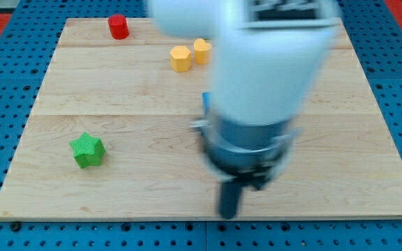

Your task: Move the green star right to the green circle

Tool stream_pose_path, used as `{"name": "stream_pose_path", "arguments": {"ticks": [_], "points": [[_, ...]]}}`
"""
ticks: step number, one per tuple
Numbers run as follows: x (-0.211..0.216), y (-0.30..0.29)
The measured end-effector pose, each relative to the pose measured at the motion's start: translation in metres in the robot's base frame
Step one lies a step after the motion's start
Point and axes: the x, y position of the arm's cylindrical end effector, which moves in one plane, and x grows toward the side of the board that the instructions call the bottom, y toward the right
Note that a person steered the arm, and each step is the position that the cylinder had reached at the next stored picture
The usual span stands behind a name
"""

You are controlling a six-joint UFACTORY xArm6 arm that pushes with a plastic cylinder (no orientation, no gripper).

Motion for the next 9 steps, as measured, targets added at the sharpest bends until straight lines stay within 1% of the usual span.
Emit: {"name": "stream_pose_path", "arguments": {"ticks": [1, 2, 3, 4, 5, 6, 7, 8, 9], "points": [[-0.003, -0.087], [-0.003, -0.121], [-0.003, -0.13], [-0.004, -0.191], [-0.023, -0.242], [-0.071, -0.216], [-0.126, -0.168], [-0.148, -0.094], [-0.104, -0.105]]}}
